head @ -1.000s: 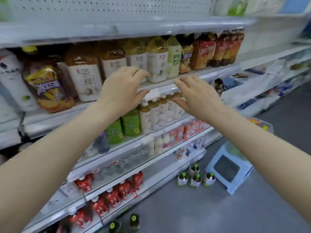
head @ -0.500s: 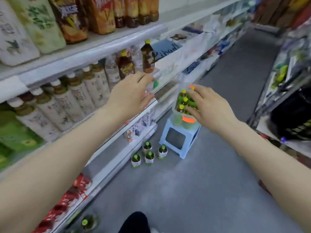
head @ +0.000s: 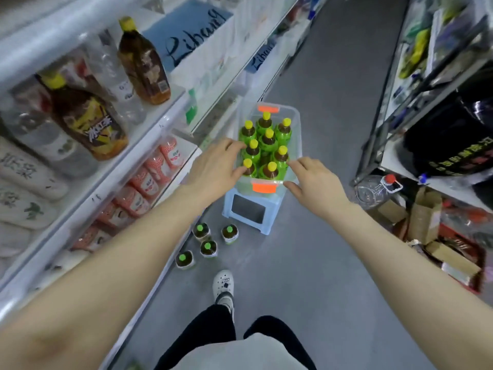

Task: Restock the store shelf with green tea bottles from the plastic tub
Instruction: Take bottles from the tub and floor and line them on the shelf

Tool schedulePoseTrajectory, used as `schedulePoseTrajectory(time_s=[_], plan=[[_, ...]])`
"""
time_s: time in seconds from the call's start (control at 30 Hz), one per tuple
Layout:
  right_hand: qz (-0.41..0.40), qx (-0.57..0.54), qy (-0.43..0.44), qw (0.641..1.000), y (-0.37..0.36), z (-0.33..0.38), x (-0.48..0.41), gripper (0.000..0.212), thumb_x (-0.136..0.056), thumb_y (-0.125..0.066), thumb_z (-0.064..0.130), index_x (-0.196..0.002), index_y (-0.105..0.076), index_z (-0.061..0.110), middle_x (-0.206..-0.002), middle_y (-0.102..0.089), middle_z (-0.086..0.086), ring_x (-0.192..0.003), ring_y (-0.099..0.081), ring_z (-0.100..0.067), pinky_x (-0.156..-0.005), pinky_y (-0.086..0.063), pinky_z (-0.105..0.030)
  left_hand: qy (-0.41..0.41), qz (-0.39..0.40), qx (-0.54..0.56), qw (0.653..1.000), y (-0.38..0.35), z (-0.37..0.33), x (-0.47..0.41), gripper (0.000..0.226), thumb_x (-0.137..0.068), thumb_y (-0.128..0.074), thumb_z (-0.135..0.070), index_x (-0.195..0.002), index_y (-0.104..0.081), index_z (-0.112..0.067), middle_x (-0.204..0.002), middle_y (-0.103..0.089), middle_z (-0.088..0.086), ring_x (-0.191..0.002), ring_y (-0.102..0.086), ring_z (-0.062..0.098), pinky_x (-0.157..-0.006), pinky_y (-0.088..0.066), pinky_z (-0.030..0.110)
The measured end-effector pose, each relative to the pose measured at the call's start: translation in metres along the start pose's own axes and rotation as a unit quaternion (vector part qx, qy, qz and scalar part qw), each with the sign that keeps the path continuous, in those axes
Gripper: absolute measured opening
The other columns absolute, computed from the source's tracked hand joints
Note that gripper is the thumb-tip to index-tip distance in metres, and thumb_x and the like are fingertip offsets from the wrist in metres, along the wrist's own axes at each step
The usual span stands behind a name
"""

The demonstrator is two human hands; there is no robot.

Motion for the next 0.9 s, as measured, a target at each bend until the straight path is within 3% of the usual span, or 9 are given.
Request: schedulePoseTrajectory(time_s=[0.3, 0.5, 0.6, 0.77, 0.9], plan=[[0.108, -0.055, -0.071, 0.99, -0.082, -0.099, -0.086, 0.052, -0.091, -0.065, 0.032, -0.139, -0.051, 0.014, -0.124, -0.057, -0.01, -0.11, -0.056, -0.037, -0.081, -0.054, -0.048, 0.074, 0.085, 0.034, 0.993, -0.106, 0.038, -0.1, 0.049, -0.09, -0.064, -0.03, -0.135, -0.051, -0.018, -0.131, -0.053, 0.008, -0.114, -0.054, 0.032, -0.082, -0.046, 0.041], [0.206, -0.117, -0.068, 0.969, -0.153, -0.158, -0.148, 0.064, -0.095, -0.062, 0.028, -0.15, -0.035, 0.01, -0.143, -0.046, -0.014, -0.125, -0.048, -0.036, -0.094, -0.045, -0.044, 0.149, 0.129, 0.07, 0.978, -0.184, 0.047, -0.129, 0.05, -0.08, -0.07, -0.019, -0.127, -0.057, -0.008, -0.123, -0.054, 0.018, -0.112, -0.053, 0.041, -0.092, -0.047, 0.048], [0.237, -0.12, -0.043, 0.963, -0.187, -0.175, -0.183, 0.067, -0.094, -0.064, 0.023, -0.151, -0.031, 0.01, -0.145, -0.043, -0.014, -0.125, -0.049, -0.038, -0.095, -0.043, -0.044, 0.183, 0.133, 0.085, 0.97, -0.213, 0.045, -0.144, 0.052, -0.082, -0.066, -0.021, -0.131, -0.054, -0.009, -0.137, -0.047, 0.016, -0.121, -0.048, 0.039, -0.095, -0.047, 0.052], [0.273, -0.131, 0.02, 0.953, -0.239, -0.19, -0.23, 0.058, -0.09, -0.067, 0.019, -0.142, -0.044, 0.007, -0.141, -0.049, -0.013, -0.118, -0.053, -0.04, -0.091, -0.044, -0.044, 0.217, 0.135, 0.08, 0.963, -0.252, 0.049, -0.158, 0.059, -0.075, -0.077, -0.013, -0.13, -0.057, -0.005, -0.136, -0.05, 0.021, -0.12, -0.05, 0.042, -0.097, -0.048, 0.051], [0.282, -0.133, 0.074, 0.947, -0.266, -0.191, -0.244, 0.04, -0.086, -0.073, 0.021, -0.118, -0.057, 0.001, -0.115, -0.061, -0.016, -0.099, -0.058, -0.04, -0.077, -0.044, -0.042, 0.236, 0.145, 0.07, 0.958, -0.266, 0.061, -0.154, 0.06, -0.08, -0.074, -0.019, -0.135, -0.053, -0.007, -0.14, -0.047, 0.017, -0.128, -0.044, 0.036, -0.099, -0.048, 0.048]])
Point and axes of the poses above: each hand's wrist, its own x-axis away from the middle knuckle, its own y-axis out of the back of the hand, z = x × y, the point moved 5 cm from there along -x, towards the middle knuckle
